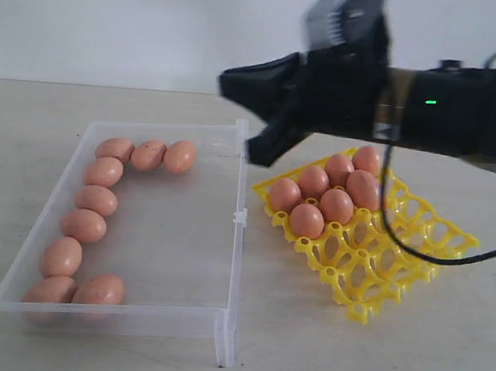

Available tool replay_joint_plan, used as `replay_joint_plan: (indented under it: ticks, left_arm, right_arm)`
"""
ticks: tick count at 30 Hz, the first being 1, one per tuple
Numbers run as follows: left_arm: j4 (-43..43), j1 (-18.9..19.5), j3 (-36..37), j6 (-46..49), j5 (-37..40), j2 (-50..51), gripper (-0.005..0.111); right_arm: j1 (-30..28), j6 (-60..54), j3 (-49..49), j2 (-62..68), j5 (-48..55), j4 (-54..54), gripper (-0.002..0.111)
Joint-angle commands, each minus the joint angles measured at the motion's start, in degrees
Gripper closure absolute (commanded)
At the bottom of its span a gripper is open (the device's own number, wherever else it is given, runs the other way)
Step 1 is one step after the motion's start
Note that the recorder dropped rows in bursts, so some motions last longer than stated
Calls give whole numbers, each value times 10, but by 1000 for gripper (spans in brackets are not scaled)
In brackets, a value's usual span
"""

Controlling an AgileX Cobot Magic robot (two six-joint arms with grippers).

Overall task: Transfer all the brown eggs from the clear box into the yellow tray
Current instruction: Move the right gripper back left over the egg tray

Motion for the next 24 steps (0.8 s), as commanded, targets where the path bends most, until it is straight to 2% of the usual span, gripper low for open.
replay_joint_plan:
  ticks: [1,3,5,6,7,8,11,12,14,16,19,21,24]
  left_arm:
    - [-3,-2,-2,0,-1,-2,111]
    - [-3,-2,-2,0,-1,-2,111]
    - [-3,-2,-2,0,-1,-2,111]
    - [-3,-2,-2,0,-1,-2,111]
    - [-3,-2,-2,0,-1,-2,111]
    - [-3,-2,-2,0,-1,-2,111]
    - [-3,-2,-2,0,-1,-2,111]
    - [-3,-2,-2,0,-1,-2,111]
    - [-3,-2,-2,0,-1,-2,111]
    - [-3,-2,-2,0,-1,-2,111]
    - [-3,-2,-2,0,-1,-2,111]
    - [-3,-2,-2,0,-1,-2,111]
    - [-3,-2,-2,0,-1,-2,111]
  right_arm:
    - [175,-55,-114,47,373,49,108]
    - [228,-55,-195,101,534,51,108]
    - [258,-75,-276,150,629,79,108]
    - [271,-125,-317,174,673,120,108]
    - [279,-210,-351,192,716,177,108]
    - [286,-329,-397,212,762,279,108]
    - [287,-694,-533,274,950,633,108]
    - [283,-781,-577,296,1026,722,108]
    - [282,-834,-643,330,1104,788,108]
    - [283,-824,-683,350,1092,788,108]
    - [284,-814,-693,357,1026,790,107]
    - [284,-822,-693,360,1008,790,97]
    - [284,-824,-692,375,995,761,75]
